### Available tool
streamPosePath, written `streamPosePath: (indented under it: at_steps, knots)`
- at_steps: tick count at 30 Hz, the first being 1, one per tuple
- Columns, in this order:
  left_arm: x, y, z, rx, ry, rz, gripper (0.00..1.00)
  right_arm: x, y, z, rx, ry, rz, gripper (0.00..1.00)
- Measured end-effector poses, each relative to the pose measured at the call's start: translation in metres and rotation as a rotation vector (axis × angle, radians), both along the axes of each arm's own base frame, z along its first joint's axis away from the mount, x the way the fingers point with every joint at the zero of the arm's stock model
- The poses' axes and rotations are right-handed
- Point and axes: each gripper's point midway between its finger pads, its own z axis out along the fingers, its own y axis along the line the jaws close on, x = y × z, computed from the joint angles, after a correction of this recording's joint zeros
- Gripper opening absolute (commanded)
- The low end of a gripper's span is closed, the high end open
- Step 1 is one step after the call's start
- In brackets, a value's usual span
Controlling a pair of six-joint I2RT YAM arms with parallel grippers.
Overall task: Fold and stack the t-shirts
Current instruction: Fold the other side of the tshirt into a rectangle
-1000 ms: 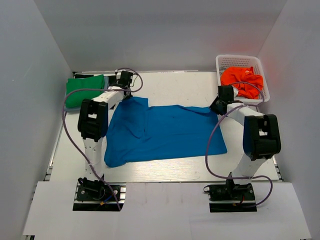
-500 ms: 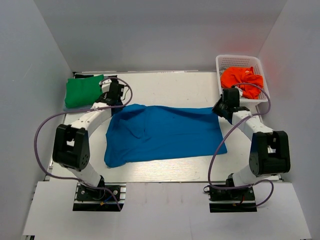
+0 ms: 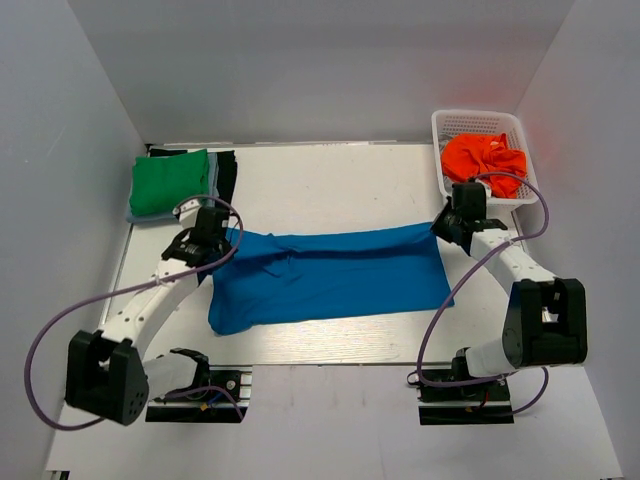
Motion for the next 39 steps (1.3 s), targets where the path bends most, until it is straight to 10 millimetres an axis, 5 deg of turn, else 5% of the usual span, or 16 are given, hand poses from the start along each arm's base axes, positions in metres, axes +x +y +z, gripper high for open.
streamPosePath:
  at_steps: [9,17,22,25,26,27,30,34,39]
  knots:
    - [-0.036,0.006,-0.007,-0.047,0.029,0.036,0.00,-0.020,-0.014,-0.001,-0.026,0.064,-0.010,0.00]
    - [-0.047,-0.001,-0.011,-0.098,0.041,0.023,0.00,-0.032,-0.018,-0.003,-0.033,0.099,-0.005,0.00]
    - [-0.076,-0.004,-0.042,-0.124,0.179,0.030,0.00,-0.048,-0.023,-0.018,-0.044,0.141,-0.019,0.19]
    - [-0.097,-0.003,-0.055,-0.126,0.283,0.043,0.53,-0.068,-0.029,-0.035,-0.060,0.199,-0.034,0.30]
    - [-0.103,-0.002,-0.056,-0.124,0.312,0.046,0.80,-0.074,-0.031,-0.039,-0.068,0.218,-0.040,0.48]
    - [-0.107,-0.002,-0.055,-0.123,0.334,0.044,0.94,-0.080,-0.033,-0.040,-0.074,0.231,-0.049,0.61]
    - [-0.108,-0.005,-0.045,-0.140,0.338,0.045,1.00,-0.086,-0.039,-0.029,-0.097,0.210,-0.076,0.90]
    - [-0.092,-0.014,-0.026,-0.174,0.263,-0.001,1.00,-0.085,-0.038,-0.005,-0.097,0.124,-0.056,0.90]
    - [-0.052,-0.044,-0.013,-0.246,0.169,-0.148,1.00,-0.070,-0.011,0.020,-0.022,-0.017,0.085,0.90]
